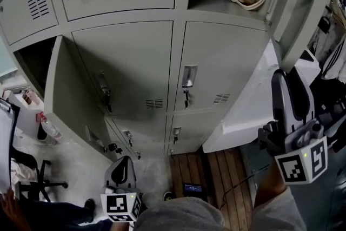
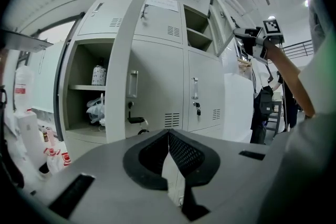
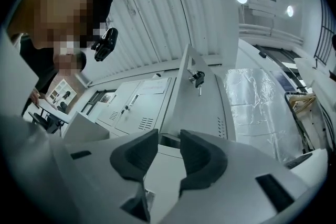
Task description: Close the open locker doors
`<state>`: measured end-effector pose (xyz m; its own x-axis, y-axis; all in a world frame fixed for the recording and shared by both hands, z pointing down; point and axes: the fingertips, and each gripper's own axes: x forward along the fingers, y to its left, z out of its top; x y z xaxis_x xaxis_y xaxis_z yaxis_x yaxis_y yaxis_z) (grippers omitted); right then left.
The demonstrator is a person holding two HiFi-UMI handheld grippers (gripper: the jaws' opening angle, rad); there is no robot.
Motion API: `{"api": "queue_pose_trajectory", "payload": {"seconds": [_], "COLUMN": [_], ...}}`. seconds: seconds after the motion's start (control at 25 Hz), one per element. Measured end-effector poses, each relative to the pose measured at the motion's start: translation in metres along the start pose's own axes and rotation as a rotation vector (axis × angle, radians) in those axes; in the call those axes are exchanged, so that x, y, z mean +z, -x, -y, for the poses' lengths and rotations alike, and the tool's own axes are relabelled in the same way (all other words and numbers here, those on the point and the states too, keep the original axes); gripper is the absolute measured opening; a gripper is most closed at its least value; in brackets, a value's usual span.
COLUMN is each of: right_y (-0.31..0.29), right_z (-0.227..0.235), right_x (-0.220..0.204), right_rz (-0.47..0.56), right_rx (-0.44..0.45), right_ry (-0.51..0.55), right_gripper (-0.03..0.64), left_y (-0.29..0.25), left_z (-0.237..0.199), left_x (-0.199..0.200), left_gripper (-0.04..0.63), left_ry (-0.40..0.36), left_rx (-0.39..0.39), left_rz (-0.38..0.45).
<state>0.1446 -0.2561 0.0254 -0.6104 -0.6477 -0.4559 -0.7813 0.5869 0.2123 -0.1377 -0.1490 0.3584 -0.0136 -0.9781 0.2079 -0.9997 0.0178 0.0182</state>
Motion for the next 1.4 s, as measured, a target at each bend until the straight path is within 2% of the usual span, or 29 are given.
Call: {"api": "queue_pose_trajectory", "payload": {"seconds": [0.16,0.48,0.84,1.12,1.4], "right_y": [-0.022,-0.064,-0.107,-0.141,-0.173], "right_z": [-0.017,-0.044,-0.055,-0.061,-0.053], "right_x": [-0.005,-0.016,-0.032,-0.046,-0.063], "right_rz": [0.014,0.023,0.008,-0.003,-0.031], "right_rx": [0.038,0.116,0.160,0.170,0.138], "right_ry": [-0.023,-0.026,-0.022,-0.014,0.002], "right_gripper": [0.112,0.106,0.106,0.106,0.097], "left_y": [0.003,0.009,0.014,0.015,0.013], "left_z": [-0.006,-0.015,-0.023,-0.027,-0.029], "left_x": [-0.004,-0.005,0.000,-0.004,-0.008], "left_gripper": [0.009,0.009,0.009,0.009,0.009], "left_ry": [0.013,0.025,0.020,0.034,0.033], "left_rx": [0.015,0.049,0.096,0.107,0.118], "left_rz": [-0.008,-0.005,-0.011,-0.013,-0.019]}}
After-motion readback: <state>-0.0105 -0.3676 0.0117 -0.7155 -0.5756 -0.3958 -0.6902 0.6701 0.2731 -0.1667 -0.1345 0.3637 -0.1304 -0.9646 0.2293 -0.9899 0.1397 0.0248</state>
